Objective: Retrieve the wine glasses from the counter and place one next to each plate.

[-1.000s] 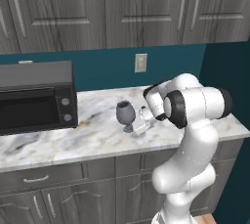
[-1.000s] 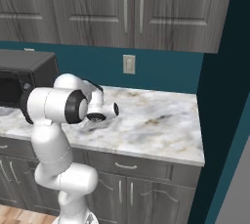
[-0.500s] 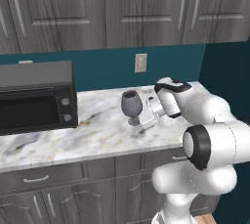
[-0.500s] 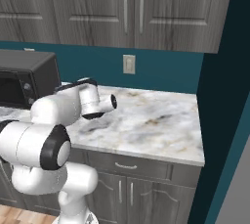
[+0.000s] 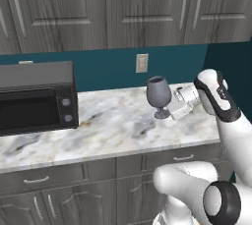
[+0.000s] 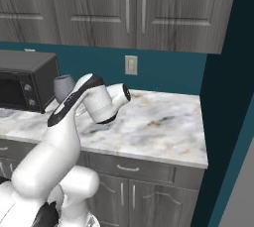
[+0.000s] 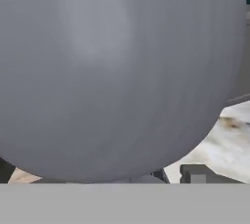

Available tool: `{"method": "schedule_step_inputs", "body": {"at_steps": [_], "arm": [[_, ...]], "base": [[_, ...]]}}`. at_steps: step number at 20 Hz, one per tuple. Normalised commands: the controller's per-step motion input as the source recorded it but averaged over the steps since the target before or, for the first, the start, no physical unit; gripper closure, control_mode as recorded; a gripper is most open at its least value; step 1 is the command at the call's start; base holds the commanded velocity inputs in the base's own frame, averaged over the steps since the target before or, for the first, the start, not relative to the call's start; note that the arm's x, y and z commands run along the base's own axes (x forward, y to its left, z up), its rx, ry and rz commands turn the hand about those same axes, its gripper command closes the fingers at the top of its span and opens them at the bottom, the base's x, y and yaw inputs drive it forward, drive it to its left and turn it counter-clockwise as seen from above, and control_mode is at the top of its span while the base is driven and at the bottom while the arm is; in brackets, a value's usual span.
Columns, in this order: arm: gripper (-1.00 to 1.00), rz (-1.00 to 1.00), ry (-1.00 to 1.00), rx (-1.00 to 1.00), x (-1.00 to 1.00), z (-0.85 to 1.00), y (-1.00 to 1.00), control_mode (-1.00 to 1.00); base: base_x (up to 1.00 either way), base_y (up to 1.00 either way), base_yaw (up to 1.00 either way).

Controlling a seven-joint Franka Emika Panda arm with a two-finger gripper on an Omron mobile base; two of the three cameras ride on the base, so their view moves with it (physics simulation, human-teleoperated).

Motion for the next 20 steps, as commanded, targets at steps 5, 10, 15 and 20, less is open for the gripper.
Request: {"method": "schedule_step_inputs", "body": {"at_steps": [5, 10, 15, 20], "arm": [[1.00, 0.00, -0.33, -0.01, -1.00, 1.00, -0.05, -1.00], [1.00, 0.00, -0.26, 0.00, -1.00, 1.00, 0.00, -1.00], [1.00, 0.00, -0.24, 0.00, -1.00, 1.00, -0.01, -1.00], [1.00, 0.00, -0.07, 0.00, -0.37, 0.34, -0.09, 1.00]], "base": [[0.00, 0.00, 0.00], [0.00, 0.00, 0.00], [0.00, 0.00, 0.00], [-0.36, -0.13, 0.00]]}}
